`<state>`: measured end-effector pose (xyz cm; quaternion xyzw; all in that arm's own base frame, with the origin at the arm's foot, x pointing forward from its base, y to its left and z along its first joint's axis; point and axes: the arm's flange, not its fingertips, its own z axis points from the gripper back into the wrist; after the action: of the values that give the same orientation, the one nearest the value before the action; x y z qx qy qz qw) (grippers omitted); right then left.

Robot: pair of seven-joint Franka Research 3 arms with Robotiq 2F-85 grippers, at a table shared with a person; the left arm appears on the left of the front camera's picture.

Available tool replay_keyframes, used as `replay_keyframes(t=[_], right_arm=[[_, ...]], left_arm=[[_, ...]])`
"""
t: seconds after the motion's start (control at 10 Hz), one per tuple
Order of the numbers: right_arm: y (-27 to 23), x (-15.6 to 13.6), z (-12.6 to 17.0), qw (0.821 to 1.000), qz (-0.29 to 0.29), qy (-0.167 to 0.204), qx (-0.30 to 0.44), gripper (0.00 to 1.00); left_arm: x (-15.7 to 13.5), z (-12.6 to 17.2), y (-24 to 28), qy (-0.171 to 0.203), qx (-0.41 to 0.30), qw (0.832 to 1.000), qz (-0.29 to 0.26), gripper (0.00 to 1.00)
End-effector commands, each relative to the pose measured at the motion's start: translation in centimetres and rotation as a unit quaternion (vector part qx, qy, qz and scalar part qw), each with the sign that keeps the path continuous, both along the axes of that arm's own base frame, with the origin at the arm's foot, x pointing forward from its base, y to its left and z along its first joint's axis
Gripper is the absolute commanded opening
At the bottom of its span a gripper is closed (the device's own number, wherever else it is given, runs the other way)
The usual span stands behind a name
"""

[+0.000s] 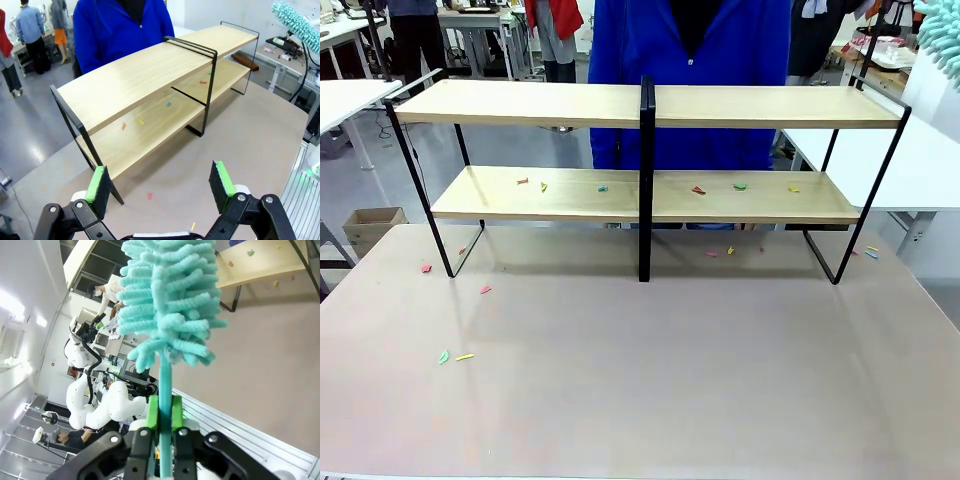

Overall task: Clean the shelves.
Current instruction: Clean another randomly selected level of the Shelf with the Duster.

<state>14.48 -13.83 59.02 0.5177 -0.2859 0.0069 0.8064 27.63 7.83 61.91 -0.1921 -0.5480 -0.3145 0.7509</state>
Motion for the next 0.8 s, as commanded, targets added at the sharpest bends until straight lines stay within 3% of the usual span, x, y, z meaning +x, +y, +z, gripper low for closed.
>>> replay_keyframes(t=[0.0, 0.1, 0.3, 0.5, 0.6, 0.7], right_arm=[[-1.6, -1.6, 0.5, 0.999, -0.003, -0.016, -0.033, 0.12], [-0.6, -1.0, 1.2, 0.998, 0.018, -0.032, -0.053, 0.12], [2.7, 2.8, 1.7, 0.992, 0.088, -0.024, -0.086, 0.12], [8.0, 4.8, -0.4, 0.966, 0.184, 0.040, -0.179, 0.12], [8.5, 3.3, -0.4, 0.954, 0.187, 0.060, -0.226, 0.12], [6.9, 3.8, 0.4, 0.984, 0.126, 0.026, -0.121, 0.12]], left_arm=[[0.0, -0.1, 0.0, -0.002, -0.001, 1.000, -0.004, 1.00], [0.0, -0.1, 0.0, -0.002, -0.001, 1.000, -0.004, 1.00], [0.0, -0.1, 0.0, -0.002, -0.001, 1.000, -0.004, 1.00], [0.0, -0.1, 0.0, -0.002, -0.001, 1.000, -0.004, 1.00], [0.0, -0.1, 0.0, -0.002, -0.001, 1.000, -0.004, 1.00], [0.0, -0.1, 0.0, -0.002, -0.001, 1.000, -0.004, 1.00]])
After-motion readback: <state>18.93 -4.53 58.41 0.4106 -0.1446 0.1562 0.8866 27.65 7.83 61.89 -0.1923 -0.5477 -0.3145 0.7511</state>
